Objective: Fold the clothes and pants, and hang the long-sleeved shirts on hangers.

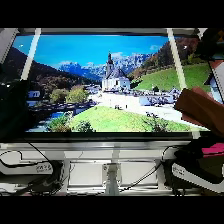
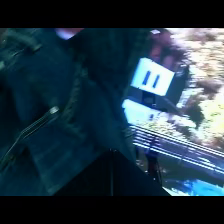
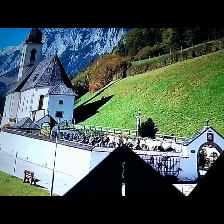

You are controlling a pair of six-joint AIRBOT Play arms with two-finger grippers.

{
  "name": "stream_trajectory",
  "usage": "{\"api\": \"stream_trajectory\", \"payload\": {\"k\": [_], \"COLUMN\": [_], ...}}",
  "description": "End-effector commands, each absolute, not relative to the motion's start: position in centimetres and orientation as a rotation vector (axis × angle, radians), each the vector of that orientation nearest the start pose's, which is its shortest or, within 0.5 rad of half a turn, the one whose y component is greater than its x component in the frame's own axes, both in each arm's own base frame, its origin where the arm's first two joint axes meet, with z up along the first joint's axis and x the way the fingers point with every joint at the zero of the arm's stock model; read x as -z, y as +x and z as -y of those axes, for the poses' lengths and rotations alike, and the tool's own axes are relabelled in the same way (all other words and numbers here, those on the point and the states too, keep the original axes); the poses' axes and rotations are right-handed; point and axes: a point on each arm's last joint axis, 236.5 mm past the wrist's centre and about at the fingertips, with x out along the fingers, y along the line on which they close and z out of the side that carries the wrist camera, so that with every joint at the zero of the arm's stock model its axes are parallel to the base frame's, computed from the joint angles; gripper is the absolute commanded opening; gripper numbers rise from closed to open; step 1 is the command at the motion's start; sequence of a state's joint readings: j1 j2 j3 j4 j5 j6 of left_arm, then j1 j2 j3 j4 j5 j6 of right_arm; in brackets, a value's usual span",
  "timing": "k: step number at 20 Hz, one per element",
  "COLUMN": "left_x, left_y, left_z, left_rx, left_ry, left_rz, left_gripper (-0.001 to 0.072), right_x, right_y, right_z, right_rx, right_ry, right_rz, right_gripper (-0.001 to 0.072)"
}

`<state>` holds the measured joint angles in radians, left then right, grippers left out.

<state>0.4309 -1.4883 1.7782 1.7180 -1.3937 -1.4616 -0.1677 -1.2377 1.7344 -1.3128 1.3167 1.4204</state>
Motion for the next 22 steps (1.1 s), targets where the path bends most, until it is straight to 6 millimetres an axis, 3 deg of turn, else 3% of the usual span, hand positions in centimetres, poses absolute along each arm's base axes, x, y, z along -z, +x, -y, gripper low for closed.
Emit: {"api": "stream_trajectory", "payload": {"k": [1,4,5,6,7,12,22], "left_x": [-13.1,-13.0,-13.0,-13.1,-13.1,-11.2,-1.3], "left_y": [39.2,37.8,37.5,37.3,37.0,36.0,37.9], "left_z": [-24.7,-26.5,-27.0,-27.5,-28.0,-29.8,-31.7], "left_rx": [-0.535,-0.591,-0.603,-0.614,-0.626,-0.656,-0.668], "left_ry": [-0.11,-0.16,-0.166,-0.172,-0.176,-0.215,-0.296], "left_rz": [-1.142,-1.141,-1.138,-1.133,-1.132,-1.171,-1.312], "left_gripper": [0.0037,0.0049,0.0154,0.0408,0.0594,0.0606,0.0607], "right_x": [-24.1,-24.1,-24.1,-24.1,-24.1,-24.2,-24.1], "right_y": [43.1,43.1,43.1,43.1,43.1,43.1,43.1], "right_z": [1.3,1.3,1.3,1.3,1.3,1.3,1.3], "right_rx": [-0.112,-0.112,-0.112,-0.112,-0.112,-0.112,-0.112], "right_ry": [0.088,0.088,0.088,0.088,0.088,0.088,0.088], "right_rz": [-0.79,-0.79,-0.79,-0.79,-0.79,-0.79,-0.79], "right_gripper": [0.0045,0.0045,0.0045,0.0045,0.0045,0.0045,0.0045]}}
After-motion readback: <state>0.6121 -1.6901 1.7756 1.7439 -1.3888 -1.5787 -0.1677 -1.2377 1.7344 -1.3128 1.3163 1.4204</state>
